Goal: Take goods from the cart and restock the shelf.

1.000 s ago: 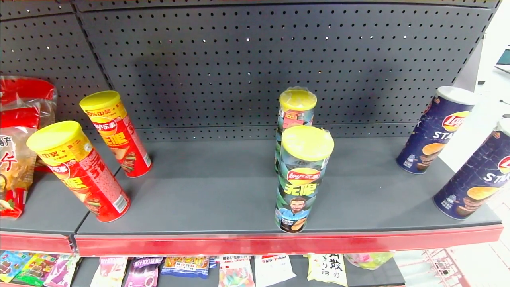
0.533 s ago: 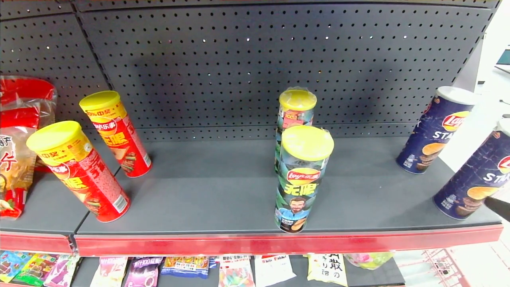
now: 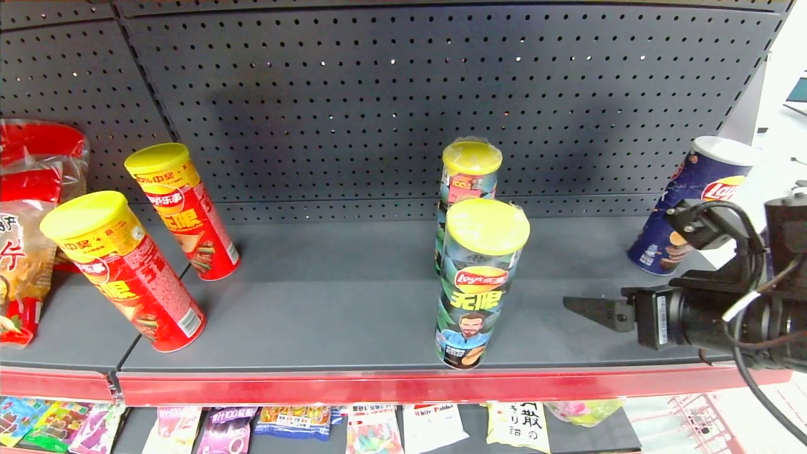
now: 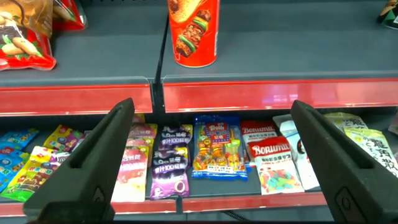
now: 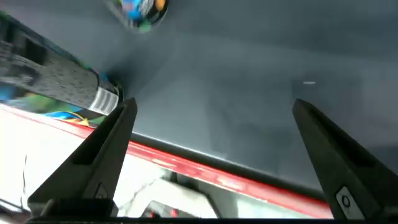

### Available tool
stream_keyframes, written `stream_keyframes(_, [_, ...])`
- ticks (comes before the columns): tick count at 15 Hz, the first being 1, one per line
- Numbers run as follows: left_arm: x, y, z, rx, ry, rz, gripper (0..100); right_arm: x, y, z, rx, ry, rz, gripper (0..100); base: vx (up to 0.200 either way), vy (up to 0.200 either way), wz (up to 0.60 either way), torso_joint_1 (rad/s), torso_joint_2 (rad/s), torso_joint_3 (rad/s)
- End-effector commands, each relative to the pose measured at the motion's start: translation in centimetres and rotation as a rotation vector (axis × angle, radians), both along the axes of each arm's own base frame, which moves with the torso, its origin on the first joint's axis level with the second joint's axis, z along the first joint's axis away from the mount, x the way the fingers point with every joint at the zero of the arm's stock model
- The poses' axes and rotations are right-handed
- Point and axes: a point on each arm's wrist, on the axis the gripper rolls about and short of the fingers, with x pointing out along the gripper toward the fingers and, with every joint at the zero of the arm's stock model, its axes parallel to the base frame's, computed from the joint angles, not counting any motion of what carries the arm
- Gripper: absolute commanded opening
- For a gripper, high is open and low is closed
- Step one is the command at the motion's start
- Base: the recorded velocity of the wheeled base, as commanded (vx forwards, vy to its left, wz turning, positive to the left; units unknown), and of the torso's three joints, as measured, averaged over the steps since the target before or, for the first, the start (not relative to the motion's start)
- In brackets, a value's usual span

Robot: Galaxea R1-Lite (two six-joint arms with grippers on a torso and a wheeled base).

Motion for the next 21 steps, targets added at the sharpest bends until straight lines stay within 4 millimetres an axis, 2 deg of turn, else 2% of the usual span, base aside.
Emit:
stream_keyframes(1, [0.0, 0.0, 0.0, 0.000, 0.001, 0.000, 100, 1.7, 1.4, -1.7, -0.029, 0.054, 0.026, 100, 0.000, 0.000, 0.00, 0.000, 0.00, 0.000])
stream_keyframes(4, [0.0, 0.0, 0.0, 0.000, 0.001, 0.000, 100, 1.9, 2.6, -2.2, -0.048, 0.036, 0.077, 100, 0.000, 0.000, 0.00, 0.000, 0.00, 0.000])
stream_keyframes(8, [0.0, 0.0, 0.0, 0.000, 0.001, 0.000, 100, 2.6, 3.0, -3.0, -0.105, 0.048, 0.100, 100, 0.000, 0.000, 0.00, 0.000, 0.00, 0.000])
stream_keyframes(12, [0.0, 0.0, 0.0, 0.000, 0.001, 0.000, 100, 2.8, 4.7, -3.5, -0.134, 0.033, 0.116, 100, 0.000, 0.000, 0.00, 0.000, 0.00, 0.000])
stream_keyframes(21, [0.0, 0.0, 0.0, 0.000, 0.001, 0.000, 100, 3.0, 6.1, -4.9, -0.162, 0.071, 0.151, 100, 0.000, 0.000, 0.00, 0.000, 0.00, 0.000])
